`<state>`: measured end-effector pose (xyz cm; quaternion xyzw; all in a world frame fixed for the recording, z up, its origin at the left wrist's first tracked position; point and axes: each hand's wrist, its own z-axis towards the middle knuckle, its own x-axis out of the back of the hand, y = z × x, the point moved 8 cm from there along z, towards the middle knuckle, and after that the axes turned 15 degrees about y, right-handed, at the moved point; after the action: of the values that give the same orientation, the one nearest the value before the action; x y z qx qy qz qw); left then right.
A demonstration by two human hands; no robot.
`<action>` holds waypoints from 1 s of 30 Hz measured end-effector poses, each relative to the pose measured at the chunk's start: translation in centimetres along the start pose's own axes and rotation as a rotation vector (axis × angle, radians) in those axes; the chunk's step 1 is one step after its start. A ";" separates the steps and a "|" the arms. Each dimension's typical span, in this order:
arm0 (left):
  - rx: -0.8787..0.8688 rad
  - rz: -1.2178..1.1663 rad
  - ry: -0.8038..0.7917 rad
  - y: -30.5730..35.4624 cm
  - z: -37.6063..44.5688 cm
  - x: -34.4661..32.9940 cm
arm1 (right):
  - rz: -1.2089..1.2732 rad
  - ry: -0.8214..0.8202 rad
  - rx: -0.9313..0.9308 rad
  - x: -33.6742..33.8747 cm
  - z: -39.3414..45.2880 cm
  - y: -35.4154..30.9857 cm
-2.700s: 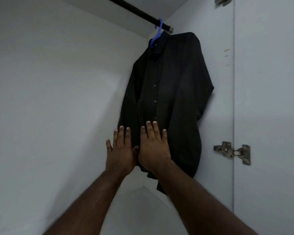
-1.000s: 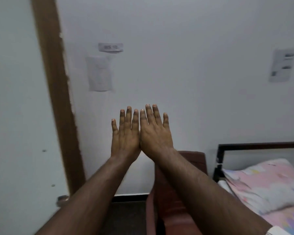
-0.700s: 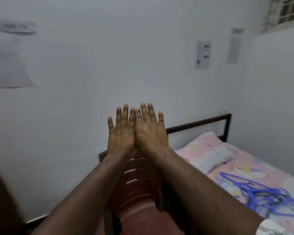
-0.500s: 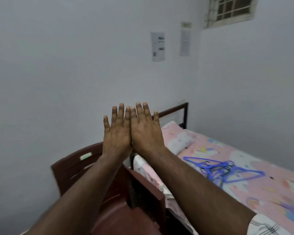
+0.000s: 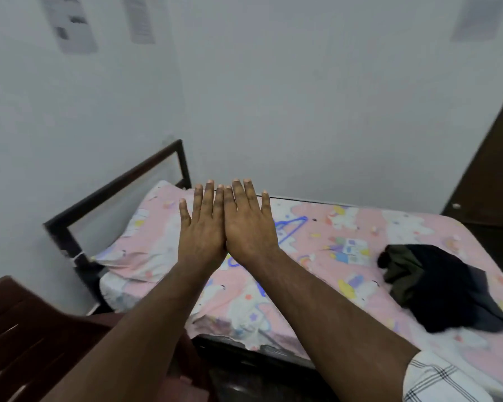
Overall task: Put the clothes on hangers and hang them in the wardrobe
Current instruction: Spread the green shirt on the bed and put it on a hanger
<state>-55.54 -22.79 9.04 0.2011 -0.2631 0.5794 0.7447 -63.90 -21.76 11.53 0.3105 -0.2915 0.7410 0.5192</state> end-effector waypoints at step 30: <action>0.100 -0.177 -0.837 16.1 -4.3 -48.7 | -0.115 -0.677 -0.448 -36.4 -3.5 36.4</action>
<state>-79.71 -53.11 -24.86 0.4766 -0.4960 0.3935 0.6099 -89.32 -51.07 -22.46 0.4320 -0.5823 0.4846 0.4893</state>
